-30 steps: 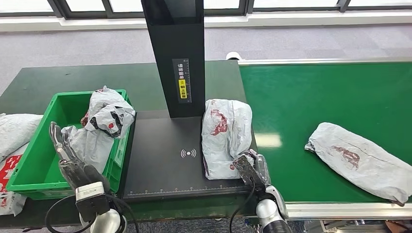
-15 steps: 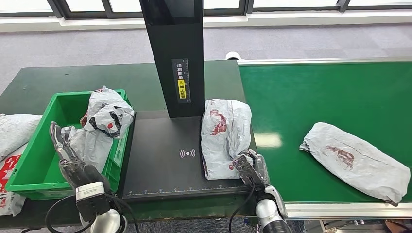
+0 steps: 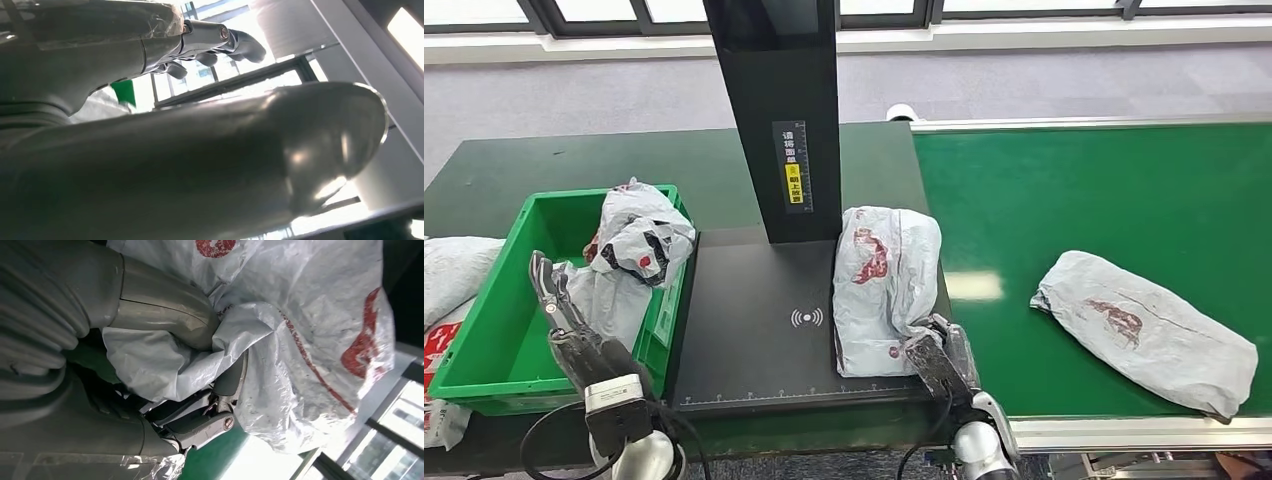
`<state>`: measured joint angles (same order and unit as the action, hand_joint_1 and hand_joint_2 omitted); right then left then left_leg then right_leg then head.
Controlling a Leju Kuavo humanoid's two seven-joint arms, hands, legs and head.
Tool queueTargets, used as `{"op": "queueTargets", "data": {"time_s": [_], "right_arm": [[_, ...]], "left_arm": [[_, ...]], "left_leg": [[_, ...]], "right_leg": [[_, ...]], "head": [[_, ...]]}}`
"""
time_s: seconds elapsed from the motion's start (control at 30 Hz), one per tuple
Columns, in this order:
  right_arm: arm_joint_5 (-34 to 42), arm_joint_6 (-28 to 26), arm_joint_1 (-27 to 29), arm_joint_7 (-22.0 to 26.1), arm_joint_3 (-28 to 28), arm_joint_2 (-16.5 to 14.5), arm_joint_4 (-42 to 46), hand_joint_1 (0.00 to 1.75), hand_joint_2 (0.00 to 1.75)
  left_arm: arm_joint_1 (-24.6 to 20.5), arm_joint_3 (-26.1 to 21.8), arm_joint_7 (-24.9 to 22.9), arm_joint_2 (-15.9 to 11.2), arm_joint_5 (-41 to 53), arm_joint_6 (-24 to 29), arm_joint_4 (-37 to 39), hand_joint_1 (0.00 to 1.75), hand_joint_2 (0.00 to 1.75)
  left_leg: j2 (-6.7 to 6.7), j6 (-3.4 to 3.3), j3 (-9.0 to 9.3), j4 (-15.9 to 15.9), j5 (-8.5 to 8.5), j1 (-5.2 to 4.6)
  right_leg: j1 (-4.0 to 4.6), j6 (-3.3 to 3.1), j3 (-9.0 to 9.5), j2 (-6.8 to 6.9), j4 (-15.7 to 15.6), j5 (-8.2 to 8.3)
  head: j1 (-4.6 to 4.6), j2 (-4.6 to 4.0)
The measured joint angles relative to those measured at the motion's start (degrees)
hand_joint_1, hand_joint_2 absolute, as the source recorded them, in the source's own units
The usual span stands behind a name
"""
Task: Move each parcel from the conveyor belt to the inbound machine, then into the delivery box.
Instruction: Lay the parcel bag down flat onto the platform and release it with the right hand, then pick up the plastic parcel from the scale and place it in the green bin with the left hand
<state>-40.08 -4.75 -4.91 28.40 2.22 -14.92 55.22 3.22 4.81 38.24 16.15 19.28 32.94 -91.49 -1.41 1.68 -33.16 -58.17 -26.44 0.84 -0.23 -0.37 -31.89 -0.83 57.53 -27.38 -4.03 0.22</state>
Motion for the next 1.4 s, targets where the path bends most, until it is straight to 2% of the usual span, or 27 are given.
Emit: {"op": "queueTargets", "data": {"time_s": [0.07, 0.1, 0.2, 0.23, 0.33, 0.57, 0.93, 1.4], "right_arm": [[1.33, 1.79, 2.22, 0.58, 2.34, -0.02, 3.13, 1.75, 1.75], [1.71, 2.63, 3.03, 0.97, 3.81, -0.1, 4.49, 1.55, 1.75], [3.17, 5.25, 4.18, 2.57, 8.92, -0.46, 7.61, 0.25, 1.75], [3.99, 6.13, 4.39, 3.01, 10.42, -0.5, 8.46, 0.01, 1.75], [6.52, 8.63, 4.72, 3.86, 13.64, -0.38, 10.85, 0.0, 1.75], [15.92, 15.91, 4.93, 7.01, 18.5, 0.46, 14.34, 0.0, 1.75], [17.37, 16.16, 4.41, 6.74, 19.99, 1.25, 15.29, 0.0, 1.75], [17.46, 15.95, 4.29, 6.59, 19.99, 1.59, 15.29, 0.0, 1.75]], "left_arm": [[-0.29, 0.0, 0.1, 0.01, 0.04, -0.18, 0.31, 0.0, 0.0], [-0.52, 0.01, 0.15, 0.01, 0.05, -0.19, 0.48, 0.0, 0.0], [-1.3, 0.36, 0.24, 0.05, 0.15, -0.29, 1.0, 0.0, 0.0], [-1.46, 0.54, 0.25, 0.09, 0.19, -0.41, 1.16, 0.0, 0.0], [-1.65, 0.77, 0.25, 0.17, 0.21, -0.66, 1.72, 0.0, 0.0], [-2.23, 0.79, -3.14, 0.22, 0.63, 2.45, 3.47, 0.0, 0.0], [-2.21, 1.4, -4.35, 0.01, 1.88, 4.56, 5.06, 0.0, 0.0], [-2.22, 1.99, -4.56, -0.31, 2.25, 4.63, 6.39, 0.0, 0.0]], "left_leg": [[-0.5, 0.09, -0.07, 0.03, -0.07, 0.0], [-0.71, 0.12, -0.08, 0.05, -0.1, 0.0], [-0.61, 0.19, -0.06, 0.2, -0.09, 0.01], [-0.35, 0.24, -0.07, 0.25, -0.06, 0.01], [0.25, 0.39, -0.14, 0.35, 0.04, 0.04], [0.39, 0.43, -0.16, 0.32, 0.09, 0.0], [0.52, 0.38, -0.17, 0.26, 0.12, -0.09], [0.55, 0.38, -0.18, 0.26, 0.13, -0.09]], "right_leg": [[0.0, -0.09, -0.33, -0.53, 0.06, 0.06], [0.0, -0.12, -0.47, -0.75, 0.08, 0.07], [0.0, -0.3, -0.57, -0.64, 0.13, -0.08], [0.01, -0.38, -0.53, -0.35, 0.14, -0.18], [0.06, -0.48, -0.41, 0.3, 0.16, -0.33], [0.02, -0.44, -0.31, 0.43, 0.16, -0.29], [-0.08, -0.34, -0.23, 0.56, 0.16, -0.23], [-0.07, -0.34, -0.23, 0.58, 0.16, -0.24]], "head": [[0.02, 0.01], [0.03, 0.0], [0.06, 0.0], [0.06, 0.01], [0.05, 0.01], [0.04, 0.01], [0.05, 0.01], [0.03, 0.0]]}}
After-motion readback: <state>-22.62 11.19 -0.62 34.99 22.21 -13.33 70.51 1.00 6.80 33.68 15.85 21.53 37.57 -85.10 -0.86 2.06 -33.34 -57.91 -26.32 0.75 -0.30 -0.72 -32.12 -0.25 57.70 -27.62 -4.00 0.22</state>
